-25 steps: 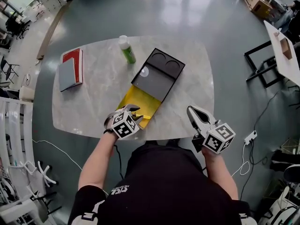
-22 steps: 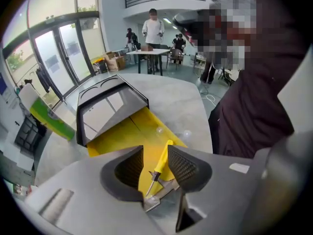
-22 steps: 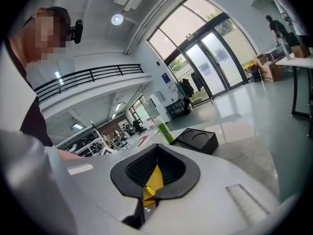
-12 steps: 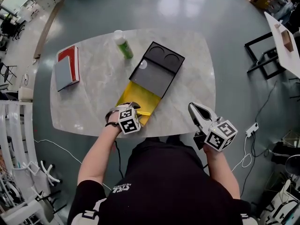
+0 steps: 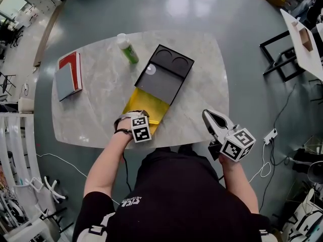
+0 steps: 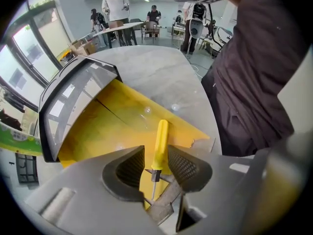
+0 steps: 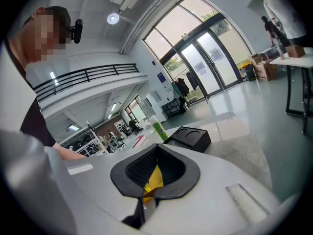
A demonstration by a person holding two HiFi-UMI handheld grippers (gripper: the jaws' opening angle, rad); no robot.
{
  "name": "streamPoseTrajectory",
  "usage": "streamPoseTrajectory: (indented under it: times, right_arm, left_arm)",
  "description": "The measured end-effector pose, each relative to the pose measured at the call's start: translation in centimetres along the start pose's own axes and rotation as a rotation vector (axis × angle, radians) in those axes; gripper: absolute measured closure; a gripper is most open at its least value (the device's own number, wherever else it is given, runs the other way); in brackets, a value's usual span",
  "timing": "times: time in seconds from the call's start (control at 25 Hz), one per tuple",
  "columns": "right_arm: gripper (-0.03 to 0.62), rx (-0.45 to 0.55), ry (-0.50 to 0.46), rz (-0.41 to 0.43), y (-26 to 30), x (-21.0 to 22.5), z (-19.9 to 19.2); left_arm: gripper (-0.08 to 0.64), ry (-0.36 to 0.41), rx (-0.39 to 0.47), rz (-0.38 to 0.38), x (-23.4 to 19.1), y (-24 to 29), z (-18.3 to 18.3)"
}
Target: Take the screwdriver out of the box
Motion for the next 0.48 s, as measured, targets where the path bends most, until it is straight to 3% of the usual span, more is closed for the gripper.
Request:
streamPoseTrajectory:
  times: [0.48]
  right_arm:
    - [0.578, 0.038, 0.008, -0.026, -1.8, 0.7, 0.6]
  left_arm:
    - [0.420, 0.022, -0.078, -0.054, 0.3, 1.9, -0.3]
Point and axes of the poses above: the fingertips, and each gripper's own axes: y forward along the fingers, x to its right, z out of its top, the point moved 2 cm from there along -y, backward along the fingers, and after that the axes turned 1 degree about -z, right-handed, at the moved point
